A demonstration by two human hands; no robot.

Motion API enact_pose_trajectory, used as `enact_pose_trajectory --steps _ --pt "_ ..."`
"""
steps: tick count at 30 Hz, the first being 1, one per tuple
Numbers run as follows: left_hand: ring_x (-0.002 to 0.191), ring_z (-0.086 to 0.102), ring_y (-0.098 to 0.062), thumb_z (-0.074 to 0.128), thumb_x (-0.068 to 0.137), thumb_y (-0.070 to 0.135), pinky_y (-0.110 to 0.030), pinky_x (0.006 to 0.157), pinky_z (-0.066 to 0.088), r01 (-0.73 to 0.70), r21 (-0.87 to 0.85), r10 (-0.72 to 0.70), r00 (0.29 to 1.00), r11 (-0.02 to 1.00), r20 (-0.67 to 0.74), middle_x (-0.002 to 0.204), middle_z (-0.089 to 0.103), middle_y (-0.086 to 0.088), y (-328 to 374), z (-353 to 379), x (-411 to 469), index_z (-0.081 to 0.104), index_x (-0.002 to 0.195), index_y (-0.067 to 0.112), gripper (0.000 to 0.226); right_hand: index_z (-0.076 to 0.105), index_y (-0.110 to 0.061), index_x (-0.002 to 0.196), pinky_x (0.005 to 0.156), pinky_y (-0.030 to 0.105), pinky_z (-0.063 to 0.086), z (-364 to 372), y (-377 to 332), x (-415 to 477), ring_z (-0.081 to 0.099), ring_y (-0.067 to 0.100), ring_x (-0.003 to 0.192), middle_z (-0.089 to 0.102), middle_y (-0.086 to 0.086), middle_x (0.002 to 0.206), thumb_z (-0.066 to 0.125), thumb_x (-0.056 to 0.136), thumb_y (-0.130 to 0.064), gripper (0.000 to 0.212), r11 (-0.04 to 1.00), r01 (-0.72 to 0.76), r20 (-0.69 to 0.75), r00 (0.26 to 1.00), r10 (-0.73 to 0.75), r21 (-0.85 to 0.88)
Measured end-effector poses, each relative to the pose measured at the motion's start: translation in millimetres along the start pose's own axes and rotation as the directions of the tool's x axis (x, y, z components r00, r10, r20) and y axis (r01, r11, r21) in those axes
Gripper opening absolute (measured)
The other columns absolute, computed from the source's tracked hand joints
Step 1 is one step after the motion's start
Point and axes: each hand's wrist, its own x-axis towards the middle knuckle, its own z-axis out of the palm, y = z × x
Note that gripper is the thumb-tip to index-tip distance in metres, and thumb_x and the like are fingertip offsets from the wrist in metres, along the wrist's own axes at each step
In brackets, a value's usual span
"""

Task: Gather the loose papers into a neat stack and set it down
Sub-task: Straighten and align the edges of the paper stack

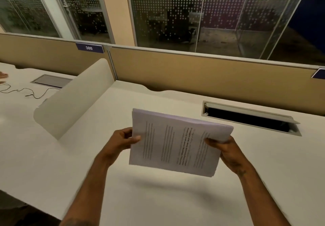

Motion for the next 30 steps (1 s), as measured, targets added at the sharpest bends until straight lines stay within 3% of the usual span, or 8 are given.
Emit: enact_pose_trajectory --steps 3,8,13,18,22,24,27,30 --pt "0.092 0.079 -0.030 0.086 0.062 0.060 -0.032 0.070 0.063 -0.016 0.026 0.019 0.993 1.000 -0.119 0.100 0.082 -0.008 -8 26 4 0.082 0.098 0.018 0.055 0.077 -0.031 0.108 0.080 0.044 0.062 7 5 4 0.074 0.031 0.097 0.078 0.009 0.104 0.079 0.077 -0.031 0.031 0.998 -0.021 -0.007 1.000 0.020 -0.065" --pt "0.074 0.077 -0.019 0.082 0.067 0.051 -0.027 0.062 0.061 -0.059 -0.090 0.034 0.964 0.994 -0.265 0.085 0.082 -0.005 -40 44 -10 0.083 0.082 0.021 0.034 0.077 -0.026 0.111 0.077 0.034 0.061 2 24 1 0.075 0.028 0.098 0.079 0.010 0.105 0.083 0.076 -0.035 0.037 0.997 -0.039 -0.032 0.999 0.037 -0.064" --pt "0.090 0.078 -0.028 0.088 0.067 0.035 -0.034 0.073 0.061 0.043 -0.093 -0.063 0.971 0.995 -0.231 0.096 0.083 -0.009 -76 56 -27 0.084 0.095 0.020 0.032 0.078 -0.030 0.109 0.090 0.039 0.058 0 62 -11 0.073 0.024 0.105 0.079 0.006 0.108 0.086 0.074 -0.034 0.036 0.979 -0.174 0.016 0.984 0.176 -0.111" --pt "0.091 0.078 -0.022 0.087 0.066 0.042 -0.032 0.074 0.062 0.024 -0.069 -0.037 0.980 0.997 -0.197 0.099 0.082 -0.005 -76 52 -29 0.082 0.100 0.031 0.037 0.075 -0.033 0.114 0.078 0.027 0.061 -3 61 -10 0.074 0.017 0.101 0.079 0.004 0.109 0.084 0.071 -0.050 0.047 0.976 -0.166 0.024 0.985 0.171 -0.139" --pt "0.097 0.076 -0.031 0.088 0.074 0.037 -0.049 0.086 0.060 0.050 -0.063 -0.063 0.970 0.997 -0.235 0.098 0.083 -0.005 -79 62 -29 0.081 0.100 0.028 0.028 0.074 -0.034 0.116 0.079 0.025 0.060 -1 68 -10 0.073 0.016 0.105 0.078 0.004 0.112 0.082 0.076 -0.036 0.041 0.974 -0.190 0.043 0.980 0.197 -0.125" --pt "0.097 0.074 -0.036 0.088 0.072 0.039 -0.052 0.087 0.059 0.058 -0.062 -0.073 0.959 0.996 -0.272 0.093 0.083 -0.004 -75 63 -27 0.081 0.095 0.030 0.026 0.076 -0.036 0.111 0.077 0.025 0.061 -1 63 -8 0.074 0.018 0.103 0.079 0.003 0.108 0.084 0.070 -0.044 0.043 0.971 -0.187 0.031 0.981 0.194 -0.148" --pt "0.095 0.075 -0.032 0.083 0.067 0.044 -0.045 0.079 0.060 0.016 -0.099 -0.045 0.954 0.995 -0.297 0.094 0.082 -0.002 -59 58 -22 0.082 0.092 0.034 0.027 0.078 -0.034 0.106 0.073 0.021 0.059 -11 47 -5 0.073 0.021 0.100 0.079 0.002 0.105 0.086 0.059 -0.060 0.055 0.979 -0.149 -0.011 0.989 0.149 -0.141" --pt "0.097 0.076 -0.022 0.084 0.072 0.035 -0.033 0.076 0.062 -0.109 -0.235 0.028 0.945 0.966 -0.326 0.103 0.081 0.000 -37 58 -17 0.080 0.102 0.032 0.030 0.064 -0.034 0.126 0.081 0.019 0.058 -14 39 -9 0.070 0.013 0.110 0.074 -0.003 0.119 0.086 0.067 -0.044 0.064 0.996 -0.084 -0.042 0.996 0.085 0.011"
